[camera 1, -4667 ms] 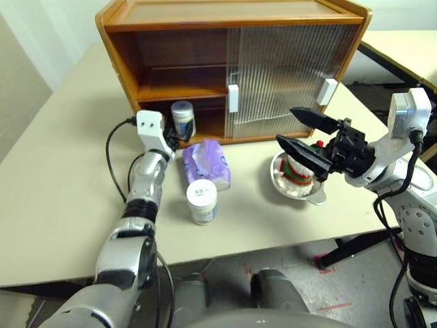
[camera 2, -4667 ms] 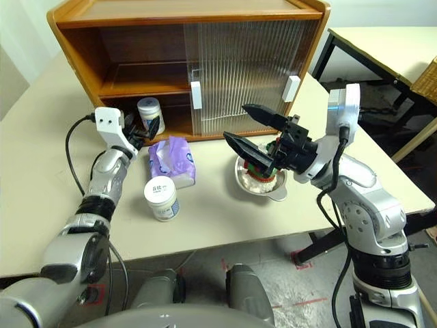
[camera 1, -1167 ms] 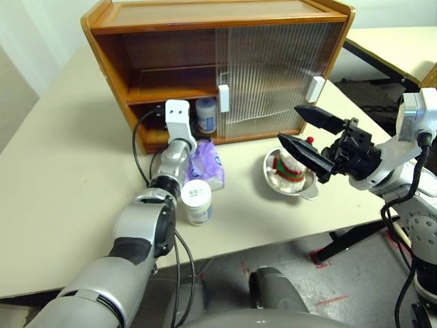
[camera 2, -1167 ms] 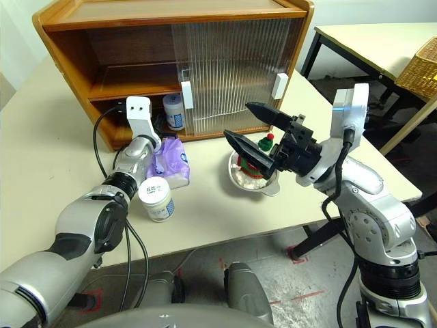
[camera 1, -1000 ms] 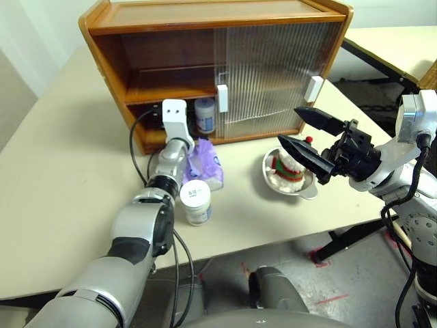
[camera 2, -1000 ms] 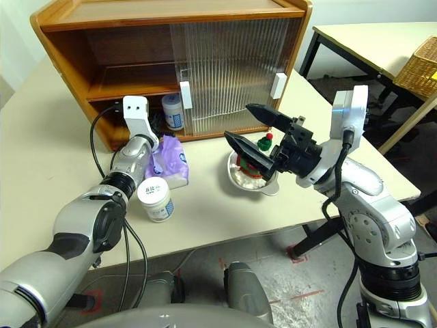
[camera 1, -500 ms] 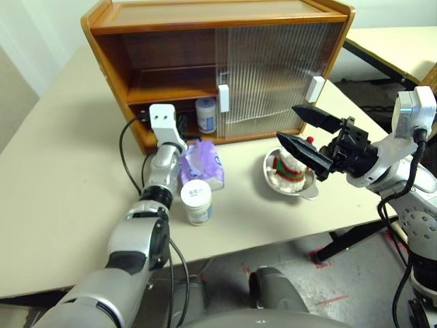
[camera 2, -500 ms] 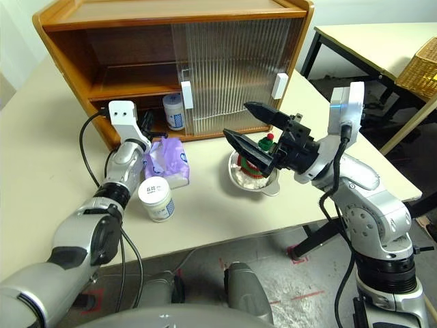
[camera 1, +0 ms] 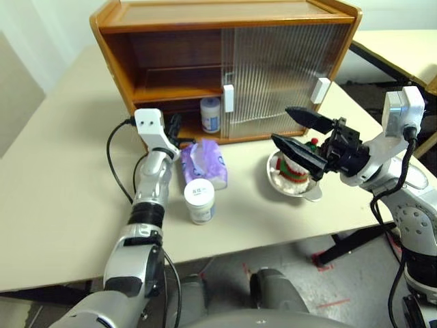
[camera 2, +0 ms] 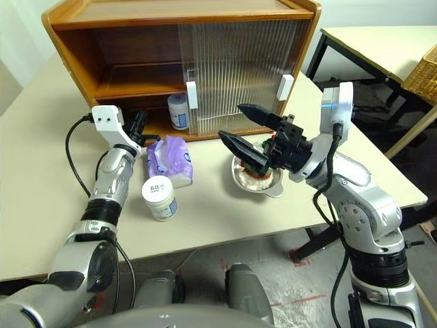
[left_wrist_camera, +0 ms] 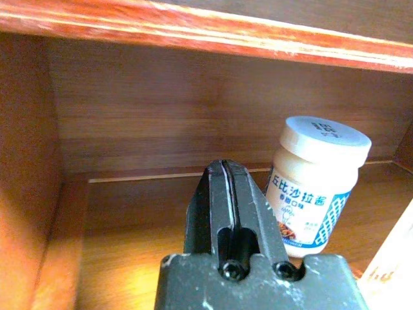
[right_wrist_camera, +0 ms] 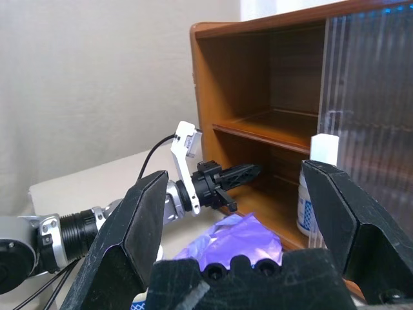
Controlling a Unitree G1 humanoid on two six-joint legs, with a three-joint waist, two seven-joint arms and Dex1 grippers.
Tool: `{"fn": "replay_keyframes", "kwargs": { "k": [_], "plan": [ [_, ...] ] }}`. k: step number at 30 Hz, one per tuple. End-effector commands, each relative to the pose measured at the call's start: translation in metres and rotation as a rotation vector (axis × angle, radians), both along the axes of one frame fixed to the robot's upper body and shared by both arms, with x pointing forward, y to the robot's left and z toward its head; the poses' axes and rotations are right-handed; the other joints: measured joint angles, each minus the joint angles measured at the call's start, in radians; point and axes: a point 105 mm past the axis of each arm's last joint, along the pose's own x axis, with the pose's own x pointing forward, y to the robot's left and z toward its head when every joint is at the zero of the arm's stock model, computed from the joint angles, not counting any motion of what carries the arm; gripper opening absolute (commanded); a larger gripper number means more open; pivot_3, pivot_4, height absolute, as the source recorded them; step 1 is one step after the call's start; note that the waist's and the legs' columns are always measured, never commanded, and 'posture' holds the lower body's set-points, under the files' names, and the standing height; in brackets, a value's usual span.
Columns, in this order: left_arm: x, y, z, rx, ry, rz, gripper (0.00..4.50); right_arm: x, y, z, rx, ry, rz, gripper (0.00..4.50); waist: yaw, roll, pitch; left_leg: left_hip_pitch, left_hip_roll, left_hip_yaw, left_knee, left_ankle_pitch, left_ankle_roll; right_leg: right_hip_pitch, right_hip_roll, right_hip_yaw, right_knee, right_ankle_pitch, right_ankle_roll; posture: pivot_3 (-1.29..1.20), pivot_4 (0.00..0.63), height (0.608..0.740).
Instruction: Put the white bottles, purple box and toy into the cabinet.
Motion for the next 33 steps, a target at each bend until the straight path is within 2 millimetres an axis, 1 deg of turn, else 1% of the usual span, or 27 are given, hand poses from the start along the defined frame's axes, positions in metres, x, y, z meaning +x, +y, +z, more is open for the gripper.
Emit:
{"fn": "replay_keyframes", "kwargs": {
  "k": [1,4,6,8,10,13,16,17,19,21,25,26,27,33],
  "plan": [
    [-0.007,-0.002,0.006,-0.029,-0.004,-0.074,0.04,0.002,0.000,0.000,0.001,-0.004,0.004,4.50,0.004,0.000,0.000,0.000,0.000,0.000,0.000,0.000,0.000,0.000,0.000,0.000,0.000,0.000,0.000,-0.04,0.000,0.740],
    [-0.016,-0.001,0.016,-0.062,-0.021,-0.155,0.04,0.002,0.000,-0.001,0.000,-0.003,0.008,4.50,0.007,0.000,0.000,0.000,0.000,0.000,0.000,0.000,0.000,0.000,0.000,0.000,0.000,0.000,0.000,-0.03,0.000,0.740],
    [-0.027,0.003,0.026,-0.064,-0.038,-0.244,0.04,0.003,0.001,-0.001,0.000,-0.002,0.013,4.50,0.007,0.000,0.000,0.000,0.000,0.000,0.000,0.000,0.000,0.000,0.000,0.000,0.000,0.000,-0.001,-0.02,0.000,0.740],
    [-0.035,0.006,0.032,-0.043,-0.041,-0.311,0.40,0.003,0.001,-0.001,0.001,-0.003,0.016,4.50,0.007,0.000,0.000,0.000,0.001,0.000,0.000,0.000,0.000,0.000,0.001,0.000,0.000,0.000,-0.002,-0.02,0.000,0.740],
    [-0.040,0.011,0.035,-0.029,-0.039,-0.352,0.97,0.004,0.001,-0.001,0.002,-0.003,0.020,4.50,0.013,0.000,0.000,0.001,0.001,0.000,0.000,0.000,0.000,0.000,0.001,0.000,0.001,-0.001,-0.002,-0.01,0.000,0.740],
    [-0.049,0.014,0.041,-0.003,-0.046,-0.425,2.16,0.005,0.002,-0.001,0.002,-0.003,0.025,4.50,0.022,0.001,0.000,0.002,0.001,0.000,0.000,0.000,0.000,0.000,0.001,0.000,0.002,-0.001,-0.003,0.00,0.000,0.740],
    [-0.072,0.014,0.045,0.038,-0.063,-0.590,3.35,0.006,0.003,-0.001,0.003,-0.003,0.033,4.50,0.022,0.001,0.000,0.002,0.001,0.000,0.000,0.000,0.000,0.000,0.001,0.000,0.002,-0.003,-0.005,0.01,0.000,0.740],
    [-0.085,0.013,0.042,0.060,-0.047,-0.674,3.71,0.006,0.003,-0.001,0.003,-0.002,0.036,4.50,0.021,0.001,0.000,0.002,0.001,0.001,0.000,0.000,0.000,-0.001,0.001,0.000,0.002,-0.003,-0.006,0.01,0.000,0.740],
    [-0.102,0.017,0.036,0.092,-0.015,-0.756,4.49,0.007,0.004,-0.002,0.002,-0.002,0.044,4.50,0.021,0.002,0.001,0.002,0.002,0.001,-0.002,0.000,0.000,-0.001,0.001,0.000,0.002,-0.004,-0.008,0.02,0.000,0.740],
    [-0.110,0.019,0.032,0.111,-0.003,-0.794,4.49,0.007,0.004,-0.002,0.001,-0.003,0.049,4.50,0.024,0.002,0.001,0.003,0.002,0.002,-0.005,0.000,0.000,-0.001,0.000,0.000,0.001,-0.005,-0.009,0.02,0.000,0.740],
    [-0.130,0.023,0.017,0.207,0.034,-0.895,4.49,0.009,0.005,-0.001,-0.005,-0.009,0.064,4.50,0.032,0.003,0.001,0.003,0.002,0.001,-0.007,0.000,0.000,-0.002,-0.001,0.000,0.001,-0.007,-0.010,0.04,0.000,0.740],
    [-0.135,0.025,0.015,0.219,0.047,-0.922,4.49,0.010,0.006,0.000,-0.007,-0.012,0.069,4.50,0.032,0.003,0.002,0.003,0.002,0.001,-0.007,0.000,0.000,-0.002,-0.001,0.000,0.001,-0.009,-0.014,0.04,0.000,0.740],
    [-0.139,0.027,0.012,0.237,0.059,-0.942,4.49,0.010,0.006,0.001,-0.008,-0.014,0.073,4.50,0.032,0.003,0.002,0.003,0.002,0.001,-0.007,0.000,0.000,-0.002,-0.001,0.000,0.001,-0.014,-0.022,0.04,0.000,0.740],
    [-0.159,0.029,-0.007,0.323,0.133,-1.076,4.49,0.011,0.006,0.002,-0.012,-0.019,0.082,4.50,0.039,0.005,0.003,0.003,0.002,0.002,-0.008,0.000,0.000,-0.002,-0.002,0.000,0.001,-0.014,-0.022,0.04,0.000,0.740]
  ]
}}
